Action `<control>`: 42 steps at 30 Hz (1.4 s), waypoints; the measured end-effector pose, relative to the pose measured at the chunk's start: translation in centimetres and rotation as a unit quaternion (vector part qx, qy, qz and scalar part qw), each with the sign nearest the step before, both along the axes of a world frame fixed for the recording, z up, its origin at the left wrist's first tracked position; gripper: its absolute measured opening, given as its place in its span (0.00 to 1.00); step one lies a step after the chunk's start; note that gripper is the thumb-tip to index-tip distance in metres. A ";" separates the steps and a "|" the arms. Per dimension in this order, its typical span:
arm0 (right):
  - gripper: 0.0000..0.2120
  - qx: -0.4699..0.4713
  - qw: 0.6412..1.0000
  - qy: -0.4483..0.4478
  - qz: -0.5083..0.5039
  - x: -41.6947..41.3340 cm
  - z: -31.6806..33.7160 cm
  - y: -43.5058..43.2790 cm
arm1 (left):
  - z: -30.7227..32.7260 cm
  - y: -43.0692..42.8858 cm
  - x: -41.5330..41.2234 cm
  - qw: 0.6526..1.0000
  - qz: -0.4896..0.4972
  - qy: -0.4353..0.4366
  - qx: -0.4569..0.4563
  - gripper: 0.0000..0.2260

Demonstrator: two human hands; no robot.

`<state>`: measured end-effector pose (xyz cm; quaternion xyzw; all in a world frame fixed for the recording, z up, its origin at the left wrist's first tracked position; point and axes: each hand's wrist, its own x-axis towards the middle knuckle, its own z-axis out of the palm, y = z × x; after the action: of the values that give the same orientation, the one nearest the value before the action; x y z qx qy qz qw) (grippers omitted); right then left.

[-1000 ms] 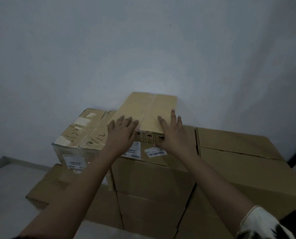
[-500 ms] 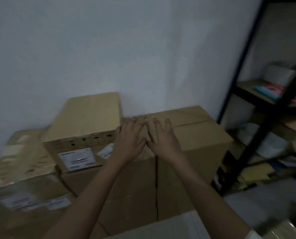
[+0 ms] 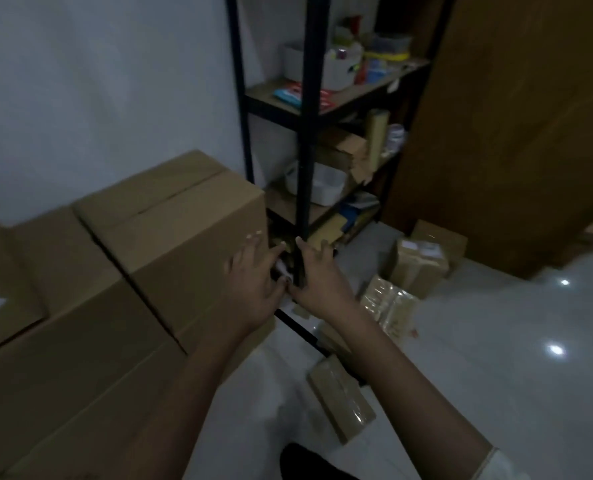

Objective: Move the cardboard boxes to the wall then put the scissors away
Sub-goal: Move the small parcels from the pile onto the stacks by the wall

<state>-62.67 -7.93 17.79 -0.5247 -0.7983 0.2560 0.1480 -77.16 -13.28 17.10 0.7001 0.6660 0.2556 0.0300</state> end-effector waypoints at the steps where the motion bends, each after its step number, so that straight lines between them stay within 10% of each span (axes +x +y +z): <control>1: 0.40 -0.002 1.000 0.003 -0.007 1.3 -0.2 -0.3 | -0.2 0.1 1.3 1.000 -0.003 -0.014 -0.004 0.27; 24: 0.41 -0.024 0.989 -0.129 -0.075 36.4 -4.4 6.3 | -5.1 7.9 34.9 0.988 -0.072 0.010 -0.135 0.31; 42: 0.40 -0.059 0.964 -0.246 0.076 43.7 -10.5 17.0 | -12.2 20.5 43.6 0.944 -0.022 0.016 -0.329 0.36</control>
<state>-18.99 9.06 7.25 -0.5173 -0.8309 0.1762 -0.1046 -33.52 7.25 4.94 0.6696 0.6980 0.0103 0.2538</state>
